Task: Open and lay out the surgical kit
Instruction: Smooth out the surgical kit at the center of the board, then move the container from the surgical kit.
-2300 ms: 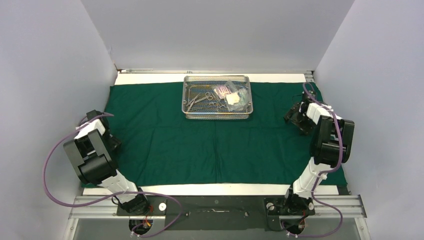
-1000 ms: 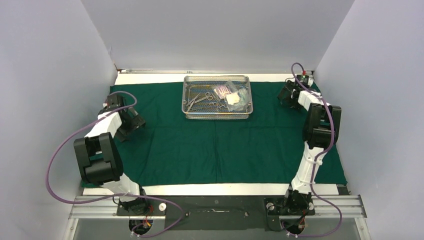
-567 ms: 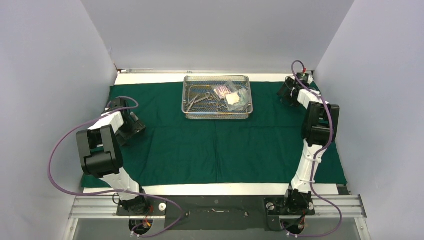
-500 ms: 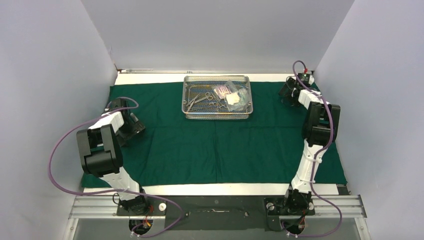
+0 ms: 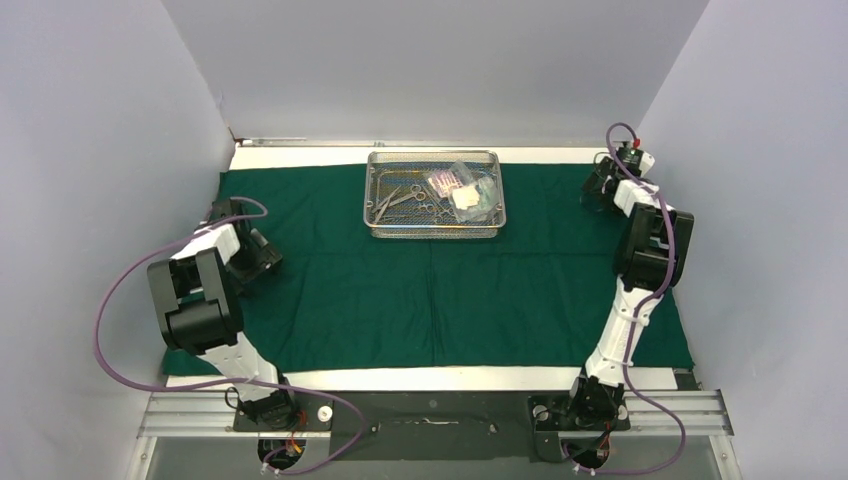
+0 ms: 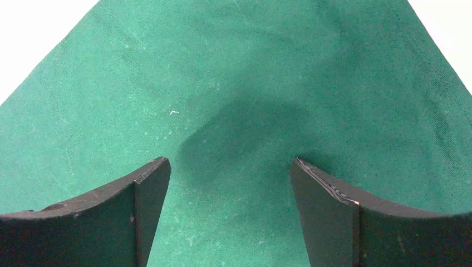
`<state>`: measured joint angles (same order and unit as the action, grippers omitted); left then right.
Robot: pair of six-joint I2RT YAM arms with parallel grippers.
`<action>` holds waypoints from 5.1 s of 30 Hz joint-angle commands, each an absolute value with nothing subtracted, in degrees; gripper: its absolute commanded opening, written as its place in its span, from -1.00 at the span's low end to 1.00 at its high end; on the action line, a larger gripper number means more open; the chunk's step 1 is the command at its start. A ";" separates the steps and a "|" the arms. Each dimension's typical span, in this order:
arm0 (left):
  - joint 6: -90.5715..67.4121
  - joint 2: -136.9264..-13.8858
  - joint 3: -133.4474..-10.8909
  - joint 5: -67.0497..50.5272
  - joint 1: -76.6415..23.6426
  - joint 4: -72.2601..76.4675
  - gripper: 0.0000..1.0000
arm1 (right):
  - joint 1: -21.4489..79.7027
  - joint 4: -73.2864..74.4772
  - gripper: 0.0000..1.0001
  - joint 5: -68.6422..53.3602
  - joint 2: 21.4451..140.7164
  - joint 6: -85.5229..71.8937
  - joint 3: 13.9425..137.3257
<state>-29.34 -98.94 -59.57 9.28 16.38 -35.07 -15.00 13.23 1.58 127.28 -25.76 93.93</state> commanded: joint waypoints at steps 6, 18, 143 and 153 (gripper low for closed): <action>-23.71 -92.91 -73.95 -0.56 16.25 -37.89 0.72 | -10.38 24.67 0.58 3.18 119.61 -22.10 102.21; -27.21 -90.99 -67.37 3.03 14.75 -37.32 0.72 | -9.80 39.16 0.58 -3.08 98.77 -34.26 71.68; -28.74 -113.20 -83.47 -4.32 -14.71 -24.22 -0.27 | 17.60 29.47 -0.61 8.10 113.19 -23.64 85.43; -29.44 -111.76 -85.07 -4.17 -14.97 -24.28 -1.00 | 18.18 28.10 -0.89 11.22 111.55 -23.47 86.09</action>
